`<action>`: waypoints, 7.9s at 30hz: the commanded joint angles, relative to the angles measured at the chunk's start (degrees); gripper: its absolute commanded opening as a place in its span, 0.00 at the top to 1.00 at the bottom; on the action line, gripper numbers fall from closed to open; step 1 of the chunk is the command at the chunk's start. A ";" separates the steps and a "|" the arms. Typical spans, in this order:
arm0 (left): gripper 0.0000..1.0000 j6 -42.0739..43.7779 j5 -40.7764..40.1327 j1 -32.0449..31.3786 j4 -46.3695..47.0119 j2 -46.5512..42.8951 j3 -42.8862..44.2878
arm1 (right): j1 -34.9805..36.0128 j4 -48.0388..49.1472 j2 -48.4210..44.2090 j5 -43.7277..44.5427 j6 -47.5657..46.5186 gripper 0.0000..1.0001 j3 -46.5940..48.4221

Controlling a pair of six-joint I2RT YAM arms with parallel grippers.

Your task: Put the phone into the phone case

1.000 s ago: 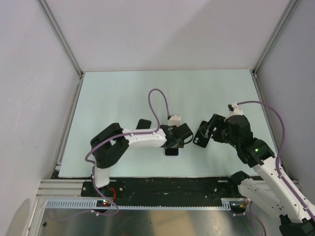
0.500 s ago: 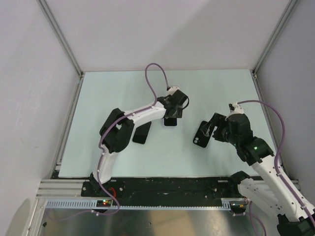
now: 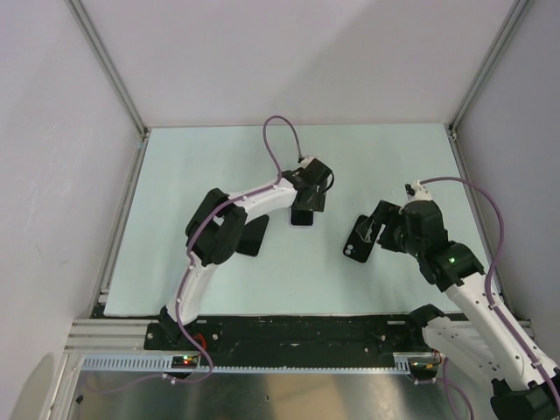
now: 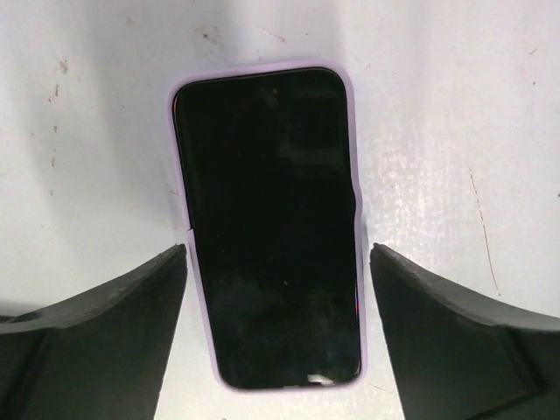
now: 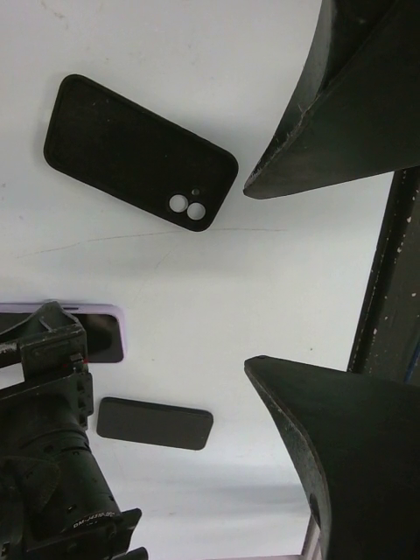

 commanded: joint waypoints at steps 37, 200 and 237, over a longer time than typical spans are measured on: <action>0.54 -7.46 5.60 -17.85 1.85 1.48 4.26 | -10.11 -8.78 -5.88 -2.53 -2.30 0.22 8.31; 0.64 25.97 21.93 4.62 13.90 -31.48 -40.73 | 2.43 42.55 51.07 -32.40 7.29 0.39 6.97; 0.63 29.57 29.31 0.76 17.15 -36.48 -42.47 | 5.16 55.07 69.91 -50.04 13.91 0.61 12.13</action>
